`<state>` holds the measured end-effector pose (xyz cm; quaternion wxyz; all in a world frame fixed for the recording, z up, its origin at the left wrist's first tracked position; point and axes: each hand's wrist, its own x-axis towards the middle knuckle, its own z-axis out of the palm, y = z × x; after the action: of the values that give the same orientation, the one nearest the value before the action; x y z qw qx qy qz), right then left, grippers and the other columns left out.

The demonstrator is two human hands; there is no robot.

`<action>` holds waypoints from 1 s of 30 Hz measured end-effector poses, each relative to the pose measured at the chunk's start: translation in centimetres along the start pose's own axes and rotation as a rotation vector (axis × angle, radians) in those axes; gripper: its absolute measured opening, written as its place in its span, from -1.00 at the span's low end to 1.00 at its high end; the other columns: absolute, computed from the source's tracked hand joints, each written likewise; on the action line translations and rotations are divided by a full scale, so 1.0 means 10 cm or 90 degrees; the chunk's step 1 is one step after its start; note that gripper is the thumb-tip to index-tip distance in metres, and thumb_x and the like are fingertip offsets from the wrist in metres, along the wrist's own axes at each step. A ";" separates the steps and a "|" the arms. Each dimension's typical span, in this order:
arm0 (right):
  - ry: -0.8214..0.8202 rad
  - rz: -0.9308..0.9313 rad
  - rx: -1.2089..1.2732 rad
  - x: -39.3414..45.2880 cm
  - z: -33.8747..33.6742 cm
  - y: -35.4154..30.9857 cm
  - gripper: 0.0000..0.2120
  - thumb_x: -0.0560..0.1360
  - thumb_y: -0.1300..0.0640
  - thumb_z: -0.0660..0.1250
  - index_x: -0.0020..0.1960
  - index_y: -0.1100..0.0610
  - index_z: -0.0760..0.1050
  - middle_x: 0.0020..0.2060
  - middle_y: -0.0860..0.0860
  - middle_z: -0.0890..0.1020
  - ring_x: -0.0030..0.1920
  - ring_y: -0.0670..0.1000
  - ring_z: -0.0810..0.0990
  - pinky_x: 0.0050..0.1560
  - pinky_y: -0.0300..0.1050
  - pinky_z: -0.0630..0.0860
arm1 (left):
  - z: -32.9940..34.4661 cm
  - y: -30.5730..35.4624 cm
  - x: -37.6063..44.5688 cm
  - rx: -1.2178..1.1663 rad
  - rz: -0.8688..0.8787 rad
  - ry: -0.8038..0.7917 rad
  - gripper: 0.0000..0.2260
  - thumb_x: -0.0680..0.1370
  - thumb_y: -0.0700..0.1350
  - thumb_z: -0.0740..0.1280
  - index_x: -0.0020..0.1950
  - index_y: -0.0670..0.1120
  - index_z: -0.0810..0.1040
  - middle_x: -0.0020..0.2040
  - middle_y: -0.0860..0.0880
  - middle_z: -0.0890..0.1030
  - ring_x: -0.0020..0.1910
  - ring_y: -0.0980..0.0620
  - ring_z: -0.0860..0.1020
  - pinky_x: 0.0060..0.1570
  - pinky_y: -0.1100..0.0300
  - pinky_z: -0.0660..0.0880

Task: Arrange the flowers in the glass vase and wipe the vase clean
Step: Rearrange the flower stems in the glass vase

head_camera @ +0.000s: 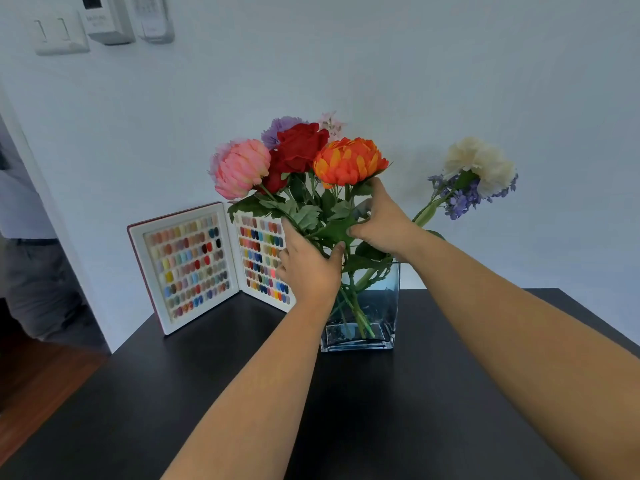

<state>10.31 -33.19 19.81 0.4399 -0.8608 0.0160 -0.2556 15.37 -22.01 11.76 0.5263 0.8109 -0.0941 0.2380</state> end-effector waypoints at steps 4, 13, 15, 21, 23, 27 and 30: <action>0.020 -0.008 -0.048 0.02 0.04 0.03 -0.20 0.35 0.35 0.37 0.42 -0.06 0.07 -0.16 0.02 0.56 -0.15 0.00 0.58 -0.12 -0.04 0.57 | 0.01 0.01 -0.01 0.023 0.016 -0.023 0.08 0.38 0.08 0.57 0.61 0.02 -0.15 0.48 -0.09 0.41 0.41 -0.23 0.36 0.36 -0.24 0.16; -0.037 -0.004 -0.044 0.02 0.11 0.10 -0.23 0.40 0.35 0.34 0.43 -0.02 0.01 -0.11 -0.10 0.51 -0.16 -0.05 0.56 -0.22 -0.16 0.52 | -0.02 0.03 0.00 -0.011 0.053 -0.049 0.08 0.38 -0.07 0.56 0.60 0.07 -0.18 0.46 -0.07 0.45 0.31 -0.19 0.51 0.20 -0.25 0.45; -0.042 -0.007 -0.032 0.02 0.12 0.11 -0.21 0.39 0.35 0.34 0.42 -0.09 0.01 -0.10 -0.05 0.52 -0.14 0.02 0.59 -0.20 -0.07 0.58 | -0.03 0.03 0.00 -0.028 0.059 -0.049 0.08 0.37 -0.07 0.57 0.61 0.06 -0.16 0.40 -0.06 0.51 0.27 -0.17 0.55 0.15 -0.23 0.50; -0.082 0.019 0.117 0.03 0.03 0.20 -0.24 0.33 0.41 0.41 0.34 -0.09 0.17 -0.09 0.14 0.59 -0.12 0.11 0.65 -0.15 0.03 0.65 | -0.06 -0.02 0.02 -0.033 0.072 -0.078 0.15 0.35 -0.02 0.58 0.61 0.10 -0.24 0.22 -0.01 0.65 0.12 -0.13 0.64 0.03 -0.11 0.57; -0.103 0.029 0.106 0.05 -0.04 0.20 -0.28 0.30 0.40 0.47 0.35 0.06 0.26 -0.07 0.12 0.64 -0.14 -0.05 0.67 -0.20 -0.17 0.64 | -0.07 -0.05 0.03 -0.041 0.077 -0.100 0.16 0.35 -0.01 0.59 0.61 0.11 -0.25 0.18 0.01 0.67 0.10 -0.13 0.64 0.03 -0.12 0.57; -0.192 0.058 0.094 0.03 -0.16 0.17 -0.38 0.31 0.44 0.42 0.31 0.14 0.36 -0.01 0.07 0.64 -0.11 -0.07 0.66 -0.18 -0.19 0.63 | -0.07 -0.08 0.07 -0.057 0.065 -0.145 0.12 0.35 -0.05 0.57 0.62 0.05 -0.21 0.15 0.01 0.68 0.14 -0.15 0.62 0.15 -0.19 0.52; -0.216 0.071 0.136 -0.01 -0.22 0.17 -0.35 0.34 0.49 0.38 0.34 0.12 0.33 0.08 0.13 0.63 0.00 0.06 0.66 -0.04 -0.06 0.64 | -0.08 -0.08 0.07 -0.072 0.056 -0.164 0.10 0.37 0.00 0.57 0.62 0.04 -0.17 0.20 -0.02 0.66 0.21 -0.18 0.59 0.21 -0.22 0.48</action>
<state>9.55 -35.88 19.56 0.5385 -0.8377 -0.0375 -0.0826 16.07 -20.85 11.78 0.5438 0.7989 -0.2094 0.1491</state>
